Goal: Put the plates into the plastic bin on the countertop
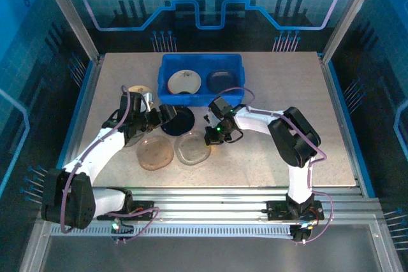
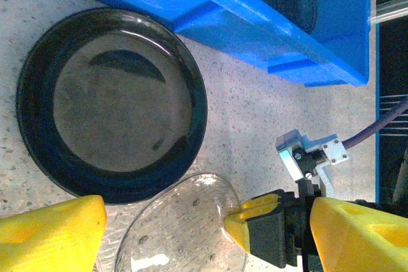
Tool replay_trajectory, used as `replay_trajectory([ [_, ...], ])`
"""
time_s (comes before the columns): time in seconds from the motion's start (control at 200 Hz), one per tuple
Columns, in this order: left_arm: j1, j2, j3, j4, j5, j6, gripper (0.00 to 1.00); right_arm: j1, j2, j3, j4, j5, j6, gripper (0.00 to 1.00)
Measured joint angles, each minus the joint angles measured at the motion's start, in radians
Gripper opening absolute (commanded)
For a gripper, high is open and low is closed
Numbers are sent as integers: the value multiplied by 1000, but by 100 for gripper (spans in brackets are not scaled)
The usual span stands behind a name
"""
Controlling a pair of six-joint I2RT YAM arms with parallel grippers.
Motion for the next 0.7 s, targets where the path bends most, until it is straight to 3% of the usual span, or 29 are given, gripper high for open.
replay_trajectory([
  [0.39, -80, 31, 2, 0, 0, 19, 82, -47, -189, -77, -18, -2, 48, 0],
  [0.7, -132, 47, 21, 2, 0, 16, 68, -93, -287, -77, 9, -27, 122, 0],
])
